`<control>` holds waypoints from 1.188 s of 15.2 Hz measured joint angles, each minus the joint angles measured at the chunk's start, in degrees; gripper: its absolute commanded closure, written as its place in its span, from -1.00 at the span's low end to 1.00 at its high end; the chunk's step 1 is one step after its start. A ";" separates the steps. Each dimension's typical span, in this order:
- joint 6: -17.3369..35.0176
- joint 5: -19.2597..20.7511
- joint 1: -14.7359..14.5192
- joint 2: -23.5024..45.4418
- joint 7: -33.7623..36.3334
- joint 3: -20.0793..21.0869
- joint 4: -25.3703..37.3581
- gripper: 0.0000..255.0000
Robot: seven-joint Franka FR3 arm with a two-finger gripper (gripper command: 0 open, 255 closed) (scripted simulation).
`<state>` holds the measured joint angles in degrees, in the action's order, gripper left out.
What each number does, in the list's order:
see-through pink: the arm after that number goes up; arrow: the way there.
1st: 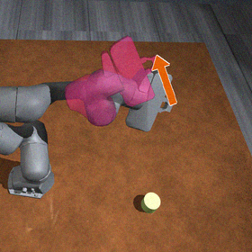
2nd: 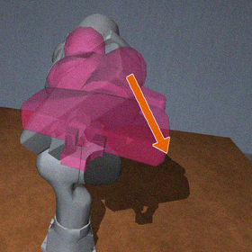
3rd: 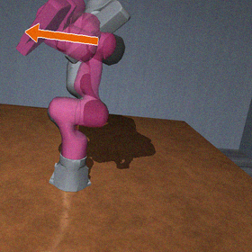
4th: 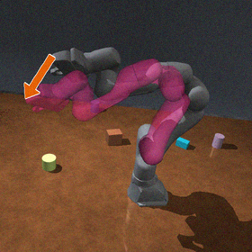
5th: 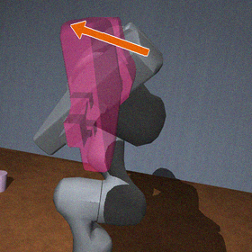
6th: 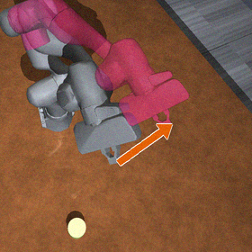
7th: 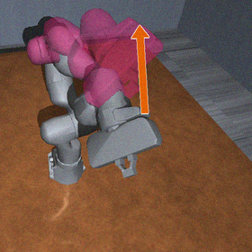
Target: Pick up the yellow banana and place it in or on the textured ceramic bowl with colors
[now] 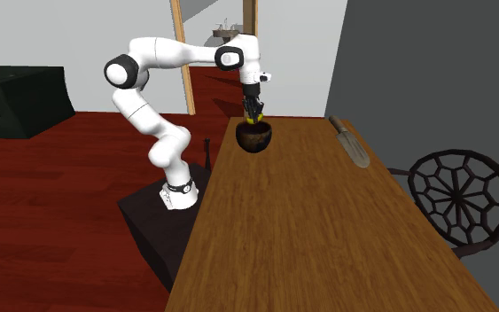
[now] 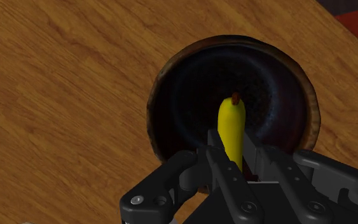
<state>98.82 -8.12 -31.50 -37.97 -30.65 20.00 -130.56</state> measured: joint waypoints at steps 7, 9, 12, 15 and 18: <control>2.30 -0.32 -0.21 -0.42 -0.01 0.28 -2.70 1.00; 2.32 -0.33 -0.21 -0.43 -0.01 0.29 -2.73 1.00; 2.32 -0.33 -0.21 -0.43 -0.01 0.29 -2.73 -1.00; 2.32 -0.33 -0.21 -0.43 -0.01 0.29 -2.73 -1.00; -0.08 -0.10 -0.14 -0.53 -0.02 -0.08 -0.38 -1.00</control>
<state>98.73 -8.22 -31.64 -38.50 -30.68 19.92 -130.94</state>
